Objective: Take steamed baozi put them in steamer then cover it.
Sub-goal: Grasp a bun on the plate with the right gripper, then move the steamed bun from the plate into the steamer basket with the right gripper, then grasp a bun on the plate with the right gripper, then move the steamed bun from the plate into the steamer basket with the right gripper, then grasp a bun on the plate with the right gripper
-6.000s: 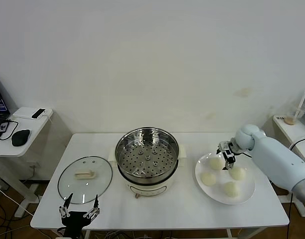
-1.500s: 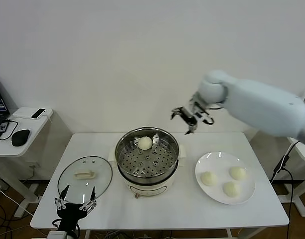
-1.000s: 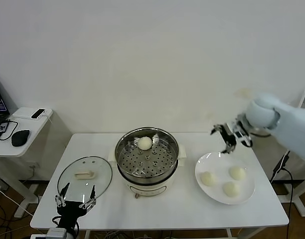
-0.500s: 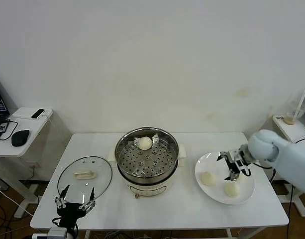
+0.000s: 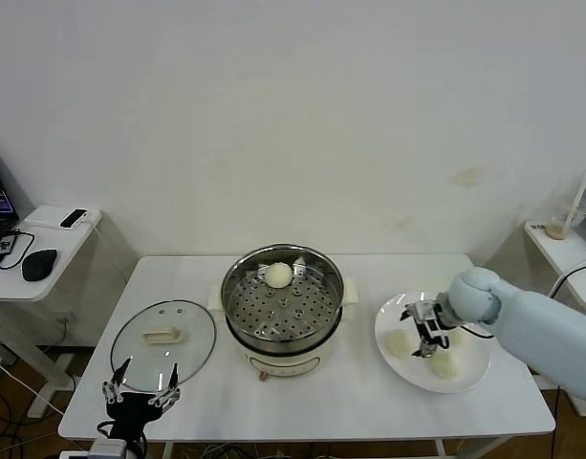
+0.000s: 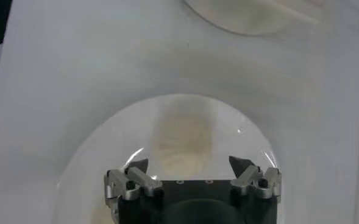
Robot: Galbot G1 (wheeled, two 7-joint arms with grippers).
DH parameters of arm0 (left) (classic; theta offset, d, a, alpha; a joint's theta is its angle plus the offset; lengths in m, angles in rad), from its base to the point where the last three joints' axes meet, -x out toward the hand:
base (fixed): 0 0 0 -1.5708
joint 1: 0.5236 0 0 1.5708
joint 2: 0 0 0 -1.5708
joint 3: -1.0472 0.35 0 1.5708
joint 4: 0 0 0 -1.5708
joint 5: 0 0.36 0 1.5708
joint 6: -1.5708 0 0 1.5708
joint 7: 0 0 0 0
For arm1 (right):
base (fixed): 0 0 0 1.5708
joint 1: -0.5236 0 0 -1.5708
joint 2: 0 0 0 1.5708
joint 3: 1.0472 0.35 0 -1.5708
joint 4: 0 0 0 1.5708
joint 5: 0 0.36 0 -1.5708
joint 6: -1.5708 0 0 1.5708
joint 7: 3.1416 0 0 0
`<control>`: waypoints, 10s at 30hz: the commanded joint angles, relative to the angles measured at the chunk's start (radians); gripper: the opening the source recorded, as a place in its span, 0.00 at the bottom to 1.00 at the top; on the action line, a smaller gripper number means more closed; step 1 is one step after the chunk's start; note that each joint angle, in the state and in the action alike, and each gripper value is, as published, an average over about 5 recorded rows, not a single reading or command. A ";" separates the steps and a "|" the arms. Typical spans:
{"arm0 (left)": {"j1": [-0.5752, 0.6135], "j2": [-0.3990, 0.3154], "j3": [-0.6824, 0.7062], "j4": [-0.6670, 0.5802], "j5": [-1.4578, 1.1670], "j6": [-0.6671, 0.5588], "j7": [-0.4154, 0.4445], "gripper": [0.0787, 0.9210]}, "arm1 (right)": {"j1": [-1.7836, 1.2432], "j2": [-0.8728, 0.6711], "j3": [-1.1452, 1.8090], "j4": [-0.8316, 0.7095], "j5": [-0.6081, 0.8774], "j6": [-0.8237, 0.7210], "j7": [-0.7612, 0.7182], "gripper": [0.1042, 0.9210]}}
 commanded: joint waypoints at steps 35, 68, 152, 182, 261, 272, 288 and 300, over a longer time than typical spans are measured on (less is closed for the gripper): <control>0.006 0.004 -0.020 -0.015 -0.008 0.000 -0.005 0.88 | 0.288 -0.056 -0.071 0.023 0.092 -0.020 -0.114 0.65; -0.034 0.020 -0.071 -0.014 -0.032 0.008 -0.003 0.88 | 0.606 0.614 -0.356 -0.149 0.528 -0.222 0.017 0.66; -0.057 0.019 -0.014 0.006 -0.026 0.009 0.000 0.88 | -0.263 -0.351 0.299 0.234 -0.089 0.053 -0.159 0.88; -0.064 0.004 -0.030 0.024 -0.024 0.011 0.001 0.88 | -0.276 -0.136 0.288 0.019 -0.153 0.032 -0.082 0.87; -0.022 -0.039 -0.103 -0.033 -0.045 0.003 -0.002 0.88 | 0.547 0.513 -0.453 0.025 0.039 0.415 -0.080 0.63; -0.028 -0.039 -0.098 -0.026 -0.046 0.003 -0.003 0.88 | 0.535 0.520 -0.461 0.038 -0.010 0.458 -0.077 0.64; -0.034 -0.029 -0.102 -0.026 -0.049 0.004 -0.003 0.88 | 0.605 0.415 -0.353 0.040 0.058 0.408 -0.103 0.88; -0.043 -0.004 -0.091 -0.028 -0.053 0.005 -0.003 0.88 | 0.604 0.100 -0.211 0.072 0.235 0.082 -0.171 0.88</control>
